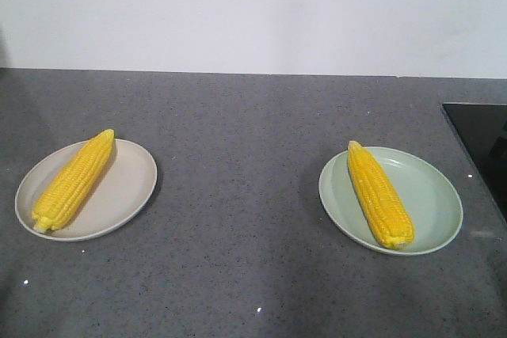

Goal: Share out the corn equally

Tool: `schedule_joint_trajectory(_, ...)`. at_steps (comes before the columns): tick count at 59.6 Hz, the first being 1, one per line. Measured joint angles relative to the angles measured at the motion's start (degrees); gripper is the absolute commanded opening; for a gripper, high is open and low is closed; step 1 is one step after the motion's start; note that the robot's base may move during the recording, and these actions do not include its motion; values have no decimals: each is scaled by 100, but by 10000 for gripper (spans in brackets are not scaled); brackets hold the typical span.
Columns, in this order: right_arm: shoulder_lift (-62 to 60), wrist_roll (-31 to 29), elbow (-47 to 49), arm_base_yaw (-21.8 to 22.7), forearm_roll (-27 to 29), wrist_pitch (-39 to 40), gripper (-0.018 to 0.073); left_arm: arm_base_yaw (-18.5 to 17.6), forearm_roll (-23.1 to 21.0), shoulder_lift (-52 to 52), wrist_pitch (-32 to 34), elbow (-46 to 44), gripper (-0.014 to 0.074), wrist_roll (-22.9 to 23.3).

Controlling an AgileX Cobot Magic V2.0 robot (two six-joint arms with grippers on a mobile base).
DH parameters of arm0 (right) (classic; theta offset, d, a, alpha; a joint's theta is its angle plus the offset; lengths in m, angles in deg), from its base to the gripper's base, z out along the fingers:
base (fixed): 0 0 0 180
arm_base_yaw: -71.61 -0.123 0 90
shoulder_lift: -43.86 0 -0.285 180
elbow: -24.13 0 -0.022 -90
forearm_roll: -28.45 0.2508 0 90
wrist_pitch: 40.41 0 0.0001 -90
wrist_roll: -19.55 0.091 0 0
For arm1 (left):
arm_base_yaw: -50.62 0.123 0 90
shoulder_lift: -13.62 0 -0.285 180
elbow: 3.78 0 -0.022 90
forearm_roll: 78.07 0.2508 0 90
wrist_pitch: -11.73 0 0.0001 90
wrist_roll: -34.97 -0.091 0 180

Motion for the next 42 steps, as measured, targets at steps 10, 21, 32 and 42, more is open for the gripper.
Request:
schedule_joint_trajectory(10,0,0,0,0,0,269,-5,0,0,0,0,0,-6,0)
schedule_joint_trajectory(21,0,0,0,0,0,318,-5,0,0,0,0,0,-6,0)
schedule_joint_trajectory(32,0,0,0,0,0,318,-5,0,0,0,0,0,-6,0)
schedule_joint_trajectory(42,0,0,0,0,0,318,-5,0,0,0,0,0,-6,0)
